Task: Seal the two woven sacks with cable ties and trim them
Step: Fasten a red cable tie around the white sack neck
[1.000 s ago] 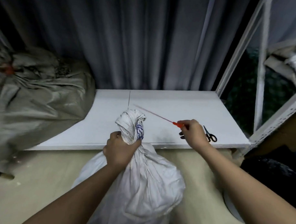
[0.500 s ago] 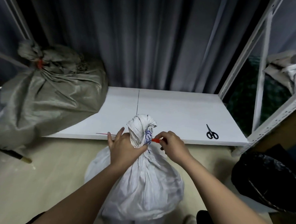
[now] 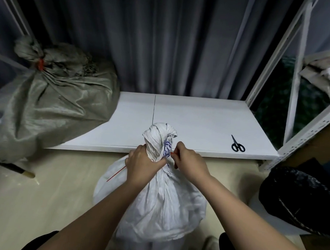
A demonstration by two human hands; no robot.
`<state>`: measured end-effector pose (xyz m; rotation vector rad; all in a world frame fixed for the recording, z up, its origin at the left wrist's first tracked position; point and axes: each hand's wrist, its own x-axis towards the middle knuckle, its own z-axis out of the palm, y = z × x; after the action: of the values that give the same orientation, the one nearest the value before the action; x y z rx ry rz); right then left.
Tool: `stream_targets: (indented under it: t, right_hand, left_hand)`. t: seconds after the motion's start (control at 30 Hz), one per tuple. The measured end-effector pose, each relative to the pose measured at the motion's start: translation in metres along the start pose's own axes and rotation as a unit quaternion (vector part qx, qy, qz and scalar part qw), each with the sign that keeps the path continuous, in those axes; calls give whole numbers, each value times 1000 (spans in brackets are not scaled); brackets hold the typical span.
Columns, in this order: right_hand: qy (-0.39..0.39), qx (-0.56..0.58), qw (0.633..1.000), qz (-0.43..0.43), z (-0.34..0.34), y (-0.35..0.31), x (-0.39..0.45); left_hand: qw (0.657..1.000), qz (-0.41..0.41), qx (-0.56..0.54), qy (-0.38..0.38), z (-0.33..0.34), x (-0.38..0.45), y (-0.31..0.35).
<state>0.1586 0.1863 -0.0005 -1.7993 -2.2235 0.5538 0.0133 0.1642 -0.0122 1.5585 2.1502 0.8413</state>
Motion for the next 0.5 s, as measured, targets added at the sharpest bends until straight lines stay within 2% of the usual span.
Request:
stream_targets:
  t: [0.1, 0.23, 0.5]
  right_hand:
    - [37, -51, 998, -10, -1, -2, -2]
    - [54, -62, 996, -14, -3, -8, -10]
    - [39, 109, 992, 44, 6, -25, -21]
  left_hand:
    - [999, -16, -49, -7, -3, 0, -1]
    - [999, -23, -35, -5, -3, 2, 1]
    - [996, 13, 79, 38, -4, 3, 2]
